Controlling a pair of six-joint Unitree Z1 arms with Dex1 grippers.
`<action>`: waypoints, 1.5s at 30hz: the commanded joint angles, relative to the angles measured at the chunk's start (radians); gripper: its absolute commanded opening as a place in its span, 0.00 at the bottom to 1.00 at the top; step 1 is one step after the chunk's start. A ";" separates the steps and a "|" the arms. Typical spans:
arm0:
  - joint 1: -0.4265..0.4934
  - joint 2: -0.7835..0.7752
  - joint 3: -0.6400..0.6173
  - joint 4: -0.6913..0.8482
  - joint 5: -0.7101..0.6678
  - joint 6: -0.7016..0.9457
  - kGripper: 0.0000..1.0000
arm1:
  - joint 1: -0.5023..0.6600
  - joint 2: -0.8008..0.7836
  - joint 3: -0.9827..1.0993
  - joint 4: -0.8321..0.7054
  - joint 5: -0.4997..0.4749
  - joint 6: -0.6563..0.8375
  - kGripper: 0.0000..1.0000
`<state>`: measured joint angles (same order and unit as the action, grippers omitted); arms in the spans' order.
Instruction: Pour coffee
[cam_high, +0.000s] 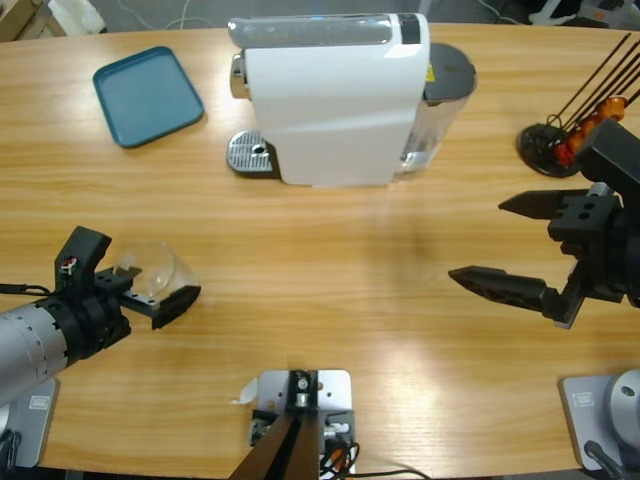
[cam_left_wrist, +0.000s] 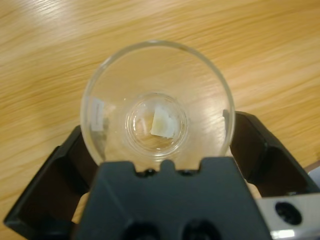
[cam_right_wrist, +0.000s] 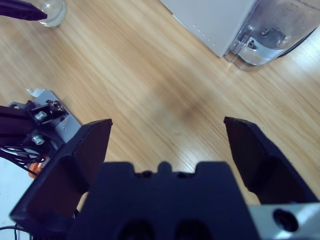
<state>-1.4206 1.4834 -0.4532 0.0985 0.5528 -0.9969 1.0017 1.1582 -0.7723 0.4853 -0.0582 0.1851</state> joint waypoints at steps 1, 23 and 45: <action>-0.009 0.077 0.022 -0.036 0.031 -0.012 0.94 | -0.011 0.000 0.038 -0.013 0.020 -0.006 1.00; 0.197 -0.248 -0.047 -0.033 0.001 0.585 0.25 | -0.011 0.008 0.047 -0.029 0.028 -0.009 0.99; 0.888 0.183 -0.186 -0.349 -0.746 0.951 0.20 | -0.012 0.009 0.050 -0.036 0.030 -0.008 0.97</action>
<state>-0.5453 1.4932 -0.6113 -0.1612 -0.1703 -0.0827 1.0017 1.1584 -0.7582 0.4580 -0.0457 0.1848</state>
